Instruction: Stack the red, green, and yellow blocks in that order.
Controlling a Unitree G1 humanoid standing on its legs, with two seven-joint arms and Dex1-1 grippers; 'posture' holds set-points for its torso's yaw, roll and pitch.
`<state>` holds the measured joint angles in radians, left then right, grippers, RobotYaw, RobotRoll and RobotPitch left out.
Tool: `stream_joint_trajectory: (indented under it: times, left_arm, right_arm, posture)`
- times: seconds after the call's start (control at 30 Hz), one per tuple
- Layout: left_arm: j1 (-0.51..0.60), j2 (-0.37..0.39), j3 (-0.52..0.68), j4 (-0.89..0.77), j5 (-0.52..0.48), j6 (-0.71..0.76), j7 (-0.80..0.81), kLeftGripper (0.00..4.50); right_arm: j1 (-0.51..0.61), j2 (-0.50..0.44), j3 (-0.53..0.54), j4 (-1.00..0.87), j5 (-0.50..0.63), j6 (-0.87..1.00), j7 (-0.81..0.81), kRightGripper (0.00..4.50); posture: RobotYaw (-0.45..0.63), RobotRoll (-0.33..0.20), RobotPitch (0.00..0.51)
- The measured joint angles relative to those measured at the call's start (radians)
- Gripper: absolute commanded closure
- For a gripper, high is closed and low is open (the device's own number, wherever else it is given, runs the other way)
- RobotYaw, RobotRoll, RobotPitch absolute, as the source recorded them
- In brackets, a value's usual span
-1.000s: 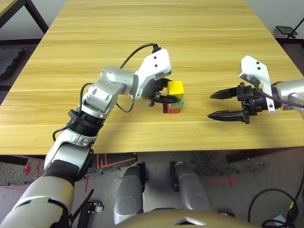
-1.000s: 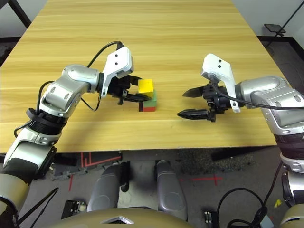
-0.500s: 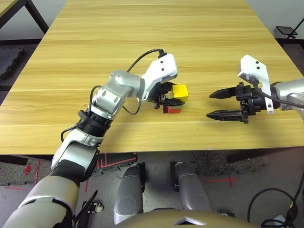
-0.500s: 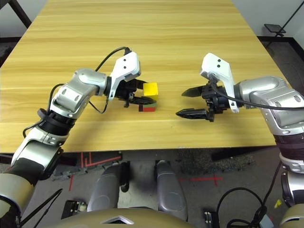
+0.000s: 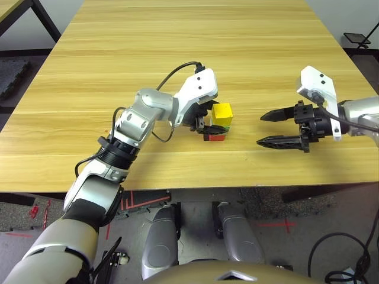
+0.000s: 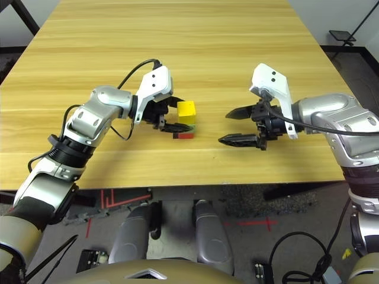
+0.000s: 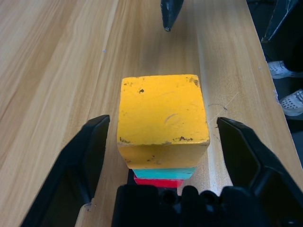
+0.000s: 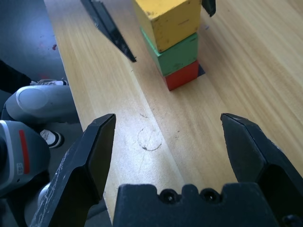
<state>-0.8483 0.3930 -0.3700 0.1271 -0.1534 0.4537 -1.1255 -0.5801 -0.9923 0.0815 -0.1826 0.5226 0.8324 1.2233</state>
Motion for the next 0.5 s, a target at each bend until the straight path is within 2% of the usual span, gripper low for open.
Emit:
stream_joint_trajectory:
  times: [0.13,0.2,0.5]
  left_arm:
    - [0.000,0.007,0.001,0.008,0.002,0.002,-0.003,0.05]
    - [0.000,0.040,0.001,0.016,0.002,0.001,-0.020,0.05]
    - [0.051,0.305,0.022,0.003,0.003,-0.023,-0.180,0.05]
  right_arm:
    - [-0.004,0.006,0.000,0.010,-0.001,-0.002,-0.001,0.00]
    - [-0.004,0.007,0.000,0.011,-0.001,-0.003,-0.001,0.00]
    - [-0.005,0.007,0.000,0.026,-0.003,-0.008,0.000,0.00]
  posture:
    - [0.20,0.039,0.132]
    - [0.20,0.039,0.132]
    - [0.21,0.040,0.130]
